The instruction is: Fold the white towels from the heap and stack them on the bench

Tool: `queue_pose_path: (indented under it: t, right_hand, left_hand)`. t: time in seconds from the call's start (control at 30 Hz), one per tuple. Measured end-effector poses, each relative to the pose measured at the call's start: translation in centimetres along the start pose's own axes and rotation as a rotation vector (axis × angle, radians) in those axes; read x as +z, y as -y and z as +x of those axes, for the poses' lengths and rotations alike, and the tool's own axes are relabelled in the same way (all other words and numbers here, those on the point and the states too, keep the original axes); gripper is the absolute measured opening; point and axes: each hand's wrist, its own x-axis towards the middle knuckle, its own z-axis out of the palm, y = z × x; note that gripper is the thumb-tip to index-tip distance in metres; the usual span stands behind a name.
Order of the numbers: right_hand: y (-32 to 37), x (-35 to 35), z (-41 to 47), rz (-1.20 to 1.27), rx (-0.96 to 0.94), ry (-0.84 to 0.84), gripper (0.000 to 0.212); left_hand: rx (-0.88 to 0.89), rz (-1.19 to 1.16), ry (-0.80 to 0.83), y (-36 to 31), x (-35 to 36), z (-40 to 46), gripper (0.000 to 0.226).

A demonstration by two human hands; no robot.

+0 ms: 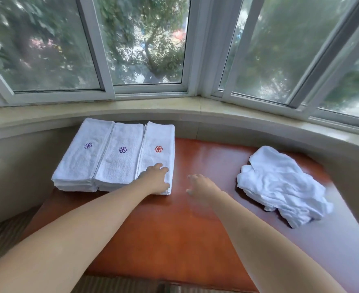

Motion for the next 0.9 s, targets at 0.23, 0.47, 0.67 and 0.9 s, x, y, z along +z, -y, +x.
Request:
queue_pose_path:
  t: [0.23, 0.47, 0.67, 0.9]
  right_hand:
    - [-2.7, 1.0, -6.4, 0.026, 0.145, -0.015, 0.063]
    - [-7.2, 1.8, -11.8, 0.032, 0.256, -0.007, 0.063]
    - [-11.8, 0.3, -14.4, 0.060, 0.319, -0.035, 0.061]
    - [-20.4, -0.6, -14.0, 0.133, 0.347, -0.014, 0.059]
  left_hand:
    - [0.151, -0.112, -0.005, -5.7, 2.6, -2.6, 0.067]
    - [0.228, -0.136, 0.064, -11.1, 5.2, -3.6, 0.068]
    - [0.302, -0.120, 0.058, -16.4, 4.8, -2.4, 0.067]
    - [0.322, -0.100, 0.096, -24.4, 6.4, 2.4, 0.062]
